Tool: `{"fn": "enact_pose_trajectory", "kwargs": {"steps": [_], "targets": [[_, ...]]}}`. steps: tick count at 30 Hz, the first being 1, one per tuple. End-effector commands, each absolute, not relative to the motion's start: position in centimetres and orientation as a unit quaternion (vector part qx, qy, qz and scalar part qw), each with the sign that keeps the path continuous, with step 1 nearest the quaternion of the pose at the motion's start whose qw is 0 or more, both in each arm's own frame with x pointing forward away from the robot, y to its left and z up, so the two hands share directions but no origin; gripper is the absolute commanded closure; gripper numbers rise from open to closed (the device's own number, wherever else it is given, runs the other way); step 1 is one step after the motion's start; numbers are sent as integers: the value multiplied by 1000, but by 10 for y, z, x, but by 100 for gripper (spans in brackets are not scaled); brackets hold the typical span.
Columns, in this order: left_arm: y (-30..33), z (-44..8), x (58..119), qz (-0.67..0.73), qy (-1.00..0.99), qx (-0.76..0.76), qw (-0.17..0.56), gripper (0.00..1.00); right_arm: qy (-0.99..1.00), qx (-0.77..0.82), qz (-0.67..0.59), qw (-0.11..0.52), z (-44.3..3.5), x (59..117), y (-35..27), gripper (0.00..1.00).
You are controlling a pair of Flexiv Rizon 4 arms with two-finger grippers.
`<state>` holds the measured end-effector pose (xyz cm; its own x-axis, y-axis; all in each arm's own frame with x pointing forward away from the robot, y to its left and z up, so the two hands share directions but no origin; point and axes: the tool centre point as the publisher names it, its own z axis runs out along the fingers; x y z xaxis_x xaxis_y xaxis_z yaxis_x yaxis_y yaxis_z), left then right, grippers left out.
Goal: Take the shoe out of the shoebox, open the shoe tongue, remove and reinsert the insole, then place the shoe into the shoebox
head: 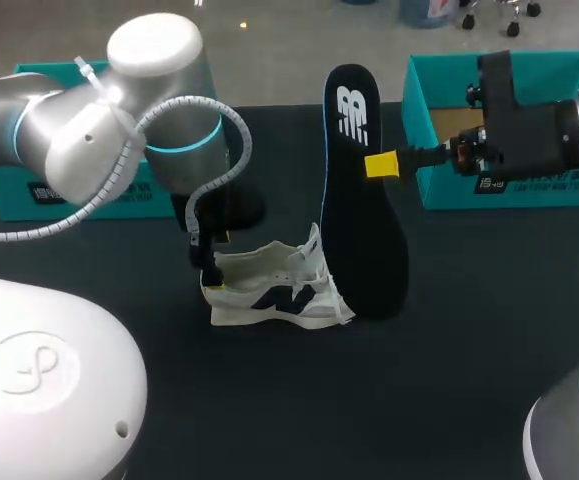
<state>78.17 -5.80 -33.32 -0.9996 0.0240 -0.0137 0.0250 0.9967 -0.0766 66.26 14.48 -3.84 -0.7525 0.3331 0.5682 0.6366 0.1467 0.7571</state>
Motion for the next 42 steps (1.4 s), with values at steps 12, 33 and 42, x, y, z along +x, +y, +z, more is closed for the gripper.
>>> {"fn": "enact_pose_trajectory", "kwargs": {"steps": [12, 33, 42], "targets": [[-61, -336, 782, -31, 999, 11, 5, 0, -745, -325, -566, 135, -39, 665, 147, 100], [-62, -334, 780, -14, 1000, 6, 1, 0, -745, -325, -566, 135, -39, 665, 147, 100], [-70, -326, 786, -26, 1000, 15, 6, 0, -745, -325, -566, 135, -39, 665, 147, 100]]}}
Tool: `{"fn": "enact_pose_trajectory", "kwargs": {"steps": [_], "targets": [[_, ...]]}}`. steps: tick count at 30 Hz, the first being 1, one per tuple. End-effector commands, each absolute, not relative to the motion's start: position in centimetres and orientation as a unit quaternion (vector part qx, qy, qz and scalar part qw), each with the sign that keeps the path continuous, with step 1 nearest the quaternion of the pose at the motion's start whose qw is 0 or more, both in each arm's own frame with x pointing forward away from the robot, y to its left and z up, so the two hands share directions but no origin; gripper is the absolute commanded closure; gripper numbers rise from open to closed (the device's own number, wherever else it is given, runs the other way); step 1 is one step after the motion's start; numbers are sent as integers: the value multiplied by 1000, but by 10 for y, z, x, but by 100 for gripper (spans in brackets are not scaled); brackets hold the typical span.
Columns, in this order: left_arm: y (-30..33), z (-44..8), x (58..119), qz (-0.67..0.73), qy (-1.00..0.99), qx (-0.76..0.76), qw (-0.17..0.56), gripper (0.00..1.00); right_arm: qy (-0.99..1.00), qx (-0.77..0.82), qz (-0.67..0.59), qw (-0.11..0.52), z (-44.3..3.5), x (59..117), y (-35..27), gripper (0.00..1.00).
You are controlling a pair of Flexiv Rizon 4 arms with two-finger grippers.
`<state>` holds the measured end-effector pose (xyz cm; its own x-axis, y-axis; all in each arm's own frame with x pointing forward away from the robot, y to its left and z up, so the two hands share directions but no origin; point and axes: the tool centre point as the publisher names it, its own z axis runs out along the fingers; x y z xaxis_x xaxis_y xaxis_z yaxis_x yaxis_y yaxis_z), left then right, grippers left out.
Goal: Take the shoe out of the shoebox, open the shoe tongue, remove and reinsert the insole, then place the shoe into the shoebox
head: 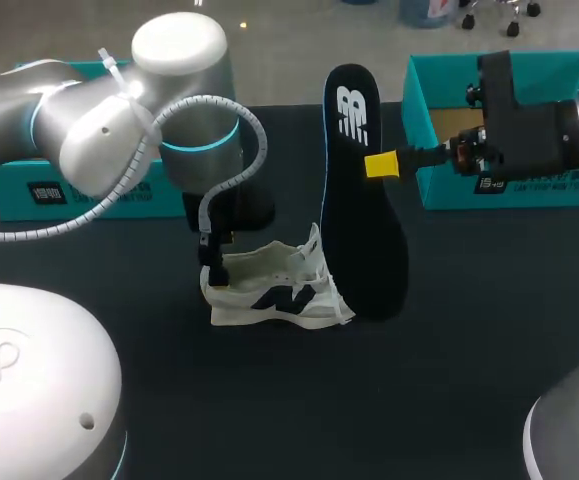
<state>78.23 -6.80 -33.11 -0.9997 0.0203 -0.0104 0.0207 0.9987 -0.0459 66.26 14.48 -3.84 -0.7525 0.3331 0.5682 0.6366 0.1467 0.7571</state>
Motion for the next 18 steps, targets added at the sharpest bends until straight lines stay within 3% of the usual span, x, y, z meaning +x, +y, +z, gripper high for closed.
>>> {"fn": "enact_pose_trajectory", "kwargs": {"steps": [1, 18], "targets": [[-73, -324, 788, -30, 999, 19, 9, 0, -745, -325, -566, 135, -39, 665, 147, 100], [-116, -345, 831, -60, 997, 56, 0, 0, -745, -325, -566, 135, -39, 665, 147, 100]]}}
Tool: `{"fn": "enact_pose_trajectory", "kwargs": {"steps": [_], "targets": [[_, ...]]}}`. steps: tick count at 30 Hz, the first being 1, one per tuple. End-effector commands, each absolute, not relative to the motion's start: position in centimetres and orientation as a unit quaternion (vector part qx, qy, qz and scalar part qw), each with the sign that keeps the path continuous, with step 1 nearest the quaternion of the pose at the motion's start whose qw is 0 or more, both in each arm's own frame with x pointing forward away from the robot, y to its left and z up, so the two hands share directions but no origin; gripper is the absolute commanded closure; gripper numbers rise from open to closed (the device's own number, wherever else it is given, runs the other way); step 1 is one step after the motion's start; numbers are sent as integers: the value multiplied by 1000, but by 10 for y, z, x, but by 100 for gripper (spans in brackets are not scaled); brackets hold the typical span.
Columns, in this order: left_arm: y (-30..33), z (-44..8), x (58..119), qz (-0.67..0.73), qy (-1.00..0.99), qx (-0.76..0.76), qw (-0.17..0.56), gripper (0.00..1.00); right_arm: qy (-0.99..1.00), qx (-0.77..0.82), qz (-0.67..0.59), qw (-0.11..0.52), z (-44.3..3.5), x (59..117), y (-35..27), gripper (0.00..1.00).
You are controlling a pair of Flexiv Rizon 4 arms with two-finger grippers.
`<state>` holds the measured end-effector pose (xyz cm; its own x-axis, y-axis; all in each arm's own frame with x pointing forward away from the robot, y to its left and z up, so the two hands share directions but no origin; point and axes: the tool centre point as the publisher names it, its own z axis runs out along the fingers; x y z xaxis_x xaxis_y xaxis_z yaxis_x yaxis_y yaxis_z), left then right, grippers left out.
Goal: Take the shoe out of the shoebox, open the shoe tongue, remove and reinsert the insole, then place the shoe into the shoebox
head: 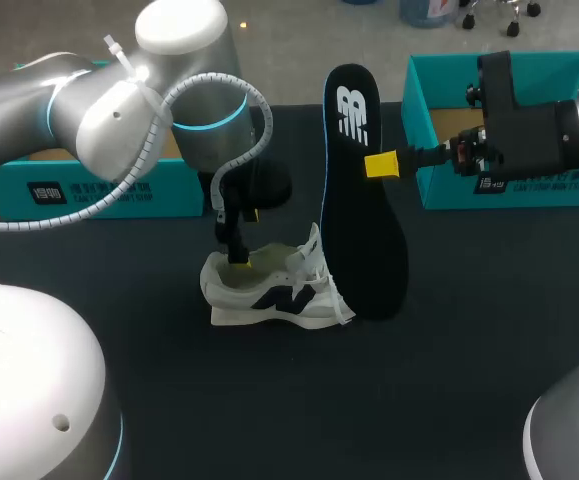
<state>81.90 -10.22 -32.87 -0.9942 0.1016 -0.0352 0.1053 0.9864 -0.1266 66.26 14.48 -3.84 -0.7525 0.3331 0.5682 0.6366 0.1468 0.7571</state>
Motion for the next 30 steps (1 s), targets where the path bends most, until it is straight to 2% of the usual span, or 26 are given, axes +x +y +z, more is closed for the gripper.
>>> {"fn": "enact_pose_trajectory", "kwargs": {"steps": [1, 4, 10, 13, 17, 20, 23, 25, 28, 29, 30], "targets": [[-118, -347, 832, -63, 996, 58, -4, 0, -745, -325, -566, 135, -39, 665, 147, 100], [-125, -353, 834, -66, 996, 58, -8, 0, -745, -325, -566, 135, -39, 665, 147, 100], [-140, -362, 835, -63, 996, 55, -9, 10, -745, -325, -566, 135, -39, 665, 147, 100], [-145, -367, 834, -61, 997, 52, -8, 18, -745, -325, -566, 135, -39, 665, 147, 100], [-149, -374, 833, -63, 997, 41, -9, 23, -745, -325, -566, 135, -39, 665, 147, 100], [-153, -378, 833, -65, 997, 36, -8, 34, -745, -325, -566, 135, -39, 665, 147, 100], [-154, -381, 830, -67, 997, 32, -9, 52, -745, -325, -566, 135, -39, 665, 147, 100], [-153, -383, 829, -67, 997, 29, -12, 56, -745, -325, -566, 135, -39, 665, 147, 100], [-153, -387, 827, -65, 997, 30, -16, 67, -745, -325, -566, 135, -39, 665, 147, 100], [-153, -388, 826, -64, 997, 31, -18, 72, -745, -325, -566, 135, -39, 665, 147, 100], [-153, -388, 825, -64, 997, 31, -18, 81, -745, -325, -566, 135, -39, 665, 147, 100]]}}
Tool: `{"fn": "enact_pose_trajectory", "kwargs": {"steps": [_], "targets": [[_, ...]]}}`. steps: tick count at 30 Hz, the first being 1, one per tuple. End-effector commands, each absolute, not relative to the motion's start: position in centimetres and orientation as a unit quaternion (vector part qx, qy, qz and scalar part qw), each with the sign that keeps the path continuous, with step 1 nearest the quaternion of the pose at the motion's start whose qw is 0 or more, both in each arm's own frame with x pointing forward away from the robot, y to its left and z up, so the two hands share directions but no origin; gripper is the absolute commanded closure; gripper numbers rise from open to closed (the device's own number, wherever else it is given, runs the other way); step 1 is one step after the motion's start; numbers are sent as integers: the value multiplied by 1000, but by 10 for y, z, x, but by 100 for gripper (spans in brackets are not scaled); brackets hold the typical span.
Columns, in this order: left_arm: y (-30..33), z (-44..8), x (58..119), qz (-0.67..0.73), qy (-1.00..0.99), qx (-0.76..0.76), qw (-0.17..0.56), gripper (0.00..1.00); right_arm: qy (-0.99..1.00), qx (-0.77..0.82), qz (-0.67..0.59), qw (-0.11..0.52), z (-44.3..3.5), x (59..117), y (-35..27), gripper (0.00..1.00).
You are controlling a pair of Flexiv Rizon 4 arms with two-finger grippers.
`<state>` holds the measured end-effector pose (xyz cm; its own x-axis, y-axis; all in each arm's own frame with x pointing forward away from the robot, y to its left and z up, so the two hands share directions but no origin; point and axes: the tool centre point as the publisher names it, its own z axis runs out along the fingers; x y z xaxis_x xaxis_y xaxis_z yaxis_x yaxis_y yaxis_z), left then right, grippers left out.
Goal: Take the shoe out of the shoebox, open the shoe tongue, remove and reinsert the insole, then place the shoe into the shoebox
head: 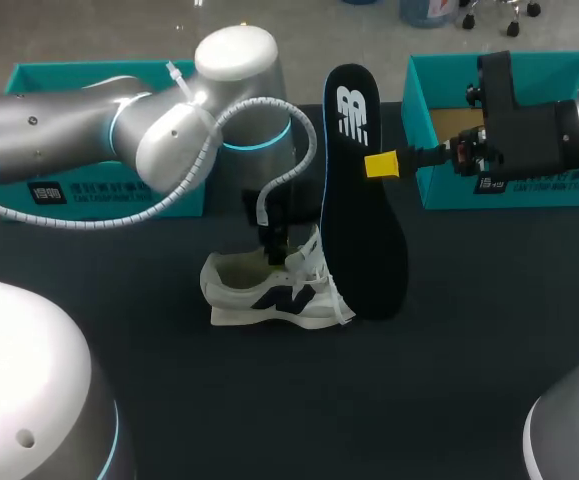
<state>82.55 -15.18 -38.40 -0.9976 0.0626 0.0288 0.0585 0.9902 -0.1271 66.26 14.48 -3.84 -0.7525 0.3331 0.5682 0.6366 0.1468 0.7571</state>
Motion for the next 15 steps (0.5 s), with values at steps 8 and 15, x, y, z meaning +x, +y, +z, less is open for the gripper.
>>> {"fn": "enact_pose_trajectory", "kwargs": {"steps": [8, 15], "targets": [[-151, -391, 813, 69, -997, -32, 22, 100, -745, -325, -566, 135, -39, 665, 147, 100], [-147, -391, 805, 71, -997, -29, 22, 100, -745, -325, -566, 135, -39, 665, 147, 100]]}}
